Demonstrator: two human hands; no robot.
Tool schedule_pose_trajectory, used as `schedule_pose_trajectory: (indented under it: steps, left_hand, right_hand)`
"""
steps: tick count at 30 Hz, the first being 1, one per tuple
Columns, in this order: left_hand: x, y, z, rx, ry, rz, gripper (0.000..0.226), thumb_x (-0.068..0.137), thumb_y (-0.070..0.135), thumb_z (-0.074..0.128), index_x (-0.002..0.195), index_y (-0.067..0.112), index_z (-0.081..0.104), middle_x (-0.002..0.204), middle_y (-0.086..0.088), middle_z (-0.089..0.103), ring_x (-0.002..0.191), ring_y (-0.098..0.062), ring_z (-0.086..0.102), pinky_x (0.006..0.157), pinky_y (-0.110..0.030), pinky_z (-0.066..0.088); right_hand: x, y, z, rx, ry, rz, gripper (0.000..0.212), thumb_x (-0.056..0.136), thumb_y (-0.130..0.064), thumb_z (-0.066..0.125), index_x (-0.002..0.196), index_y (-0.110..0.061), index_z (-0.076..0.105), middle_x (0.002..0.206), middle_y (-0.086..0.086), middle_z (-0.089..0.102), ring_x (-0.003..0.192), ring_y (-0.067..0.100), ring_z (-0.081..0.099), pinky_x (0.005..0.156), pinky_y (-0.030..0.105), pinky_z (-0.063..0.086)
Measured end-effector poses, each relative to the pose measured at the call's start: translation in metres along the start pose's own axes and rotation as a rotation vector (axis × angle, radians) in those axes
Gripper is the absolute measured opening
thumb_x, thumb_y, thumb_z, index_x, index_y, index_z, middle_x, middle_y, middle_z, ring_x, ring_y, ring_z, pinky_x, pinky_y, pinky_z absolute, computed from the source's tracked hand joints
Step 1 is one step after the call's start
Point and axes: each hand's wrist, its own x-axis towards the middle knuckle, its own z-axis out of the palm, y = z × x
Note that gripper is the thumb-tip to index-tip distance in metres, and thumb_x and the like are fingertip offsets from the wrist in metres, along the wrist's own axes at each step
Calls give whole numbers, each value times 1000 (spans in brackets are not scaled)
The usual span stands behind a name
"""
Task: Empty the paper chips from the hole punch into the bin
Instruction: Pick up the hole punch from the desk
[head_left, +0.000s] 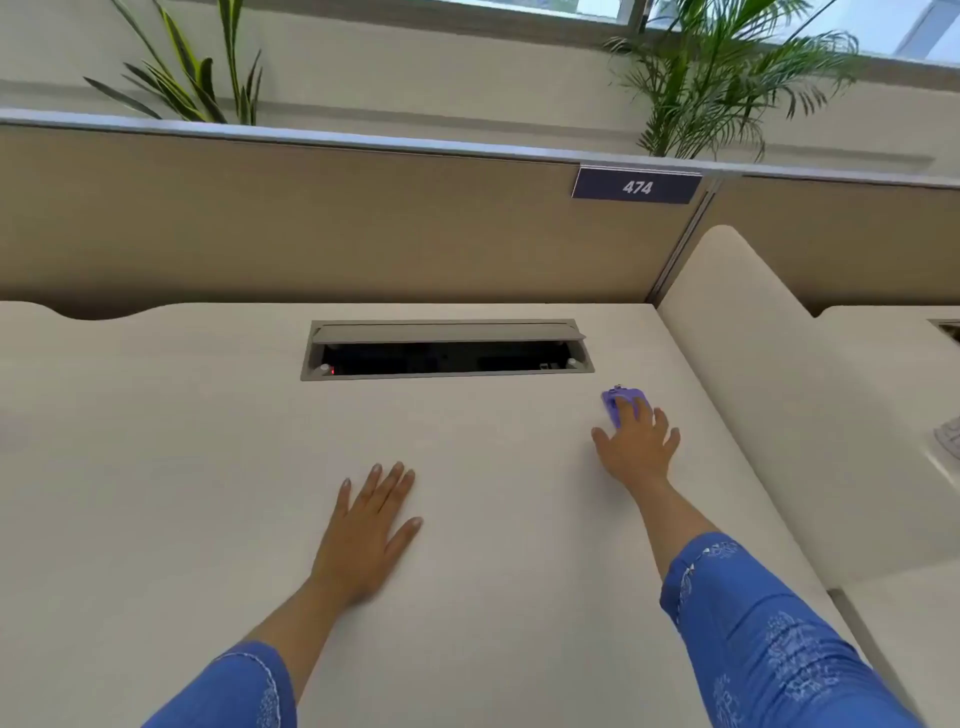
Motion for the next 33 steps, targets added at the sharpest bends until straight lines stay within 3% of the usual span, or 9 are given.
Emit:
schedule_pose_trajectory:
  steps: [7, 13, 15, 18, 22, 26, 30, 33]
  left_hand:
    - [0, -1, 0, -33, 57, 6, 63, 98, 59, 17, 153, 36, -2, 162, 18, -3, 148, -6, -13, 120, -36, -11]
    - [1, -2, 3, -58, 60, 3, 61, 98, 60, 18, 152, 42, -3, 162, 20, -2, 148, -4, -11, 121, -37, -9]
    - [1, -3, 4, -61, 63, 2, 61, 98, 60, 18, 152, 42, -3, 162, 20, -2, 148, -3, -11, 120, -37, -9]
    - [1, -5, 5, -63, 67, -2, 60, 98, 61, 18, 152, 43, -3, 162, 21, -2, 148, -2, -12, 120, -36, -10]
    - [1, -3, 4, -85, 80, -3, 60, 97, 60, 20, 152, 43, 0, 161, 22, 0, 148, -1, -10, 121, -36, -10]
    - [-1, -1, 2, -103, 97, -16, 61, 96, 61, 20, 152, 42, 6, 161, 22, 4, 148, -2, -7, 121, -35, -9]
    - [-4, 4, 0, -37, 108, -65, 63, 93, 62, 18, 152, 40, 12, 161, 19, 12, 150, -8, 0, 122, -41, -2]
    - [-8, 9, -2, 60, 89, -102, 65, 92, 63, 9, 153, 39, 8, 162, 15, 9, 151, -15, 3, 119, -47, -2]
  right_hand:
    - [30, 15, -2, 50, -18, -44, 62, 95, -31, 56, 151, -25, 28, 158, 12, 22, 141, 35, 28, 114, 53, 26]
    - [47, 15, 9, 396, -8, -13, 63, 95, -18, 60, 151, -19, 32, 161, 13, 16, 140, 37, 31, 115, 44, 30]
    - [47, 15, 12, 466, 12, 9, 61, 93, -10, 61, 148, -18, 37, 157, 10, 22, 131, 37, 41, 105, 40, 38]
    - [47, 15, 12, 551, 56, 47, 49, 89, 2, 58, 134, -18, 50, 133, 7, 40, 113, 35, 54, 83, 31, 42]
    - [43, 20, 10, 455, 75, -40, 48, 87, -1, 63, 132, -12, 51, 130, 19, 42, 104, 38, 57, 81, 31, 43]
    - [26, 18, 12, 486, 99, -56, 52, 85, -7, 69, 133, -12, 51, 127, 19, 45, 100, 36, 58, 82, 33, 49]
    - [-2, -1, 14, 721, 181, 40, 58, 79, -13, 78, 130, -14, 52, 118, 5, 46, 92, 20, 52, 65, 14, 44]
    - [-25, -22, 15, 1034, 116, 227, 55, 74, -20, 83, 123, -14, 58, 118, 8, 60, 95, 23, 59, 78, 33, 54]
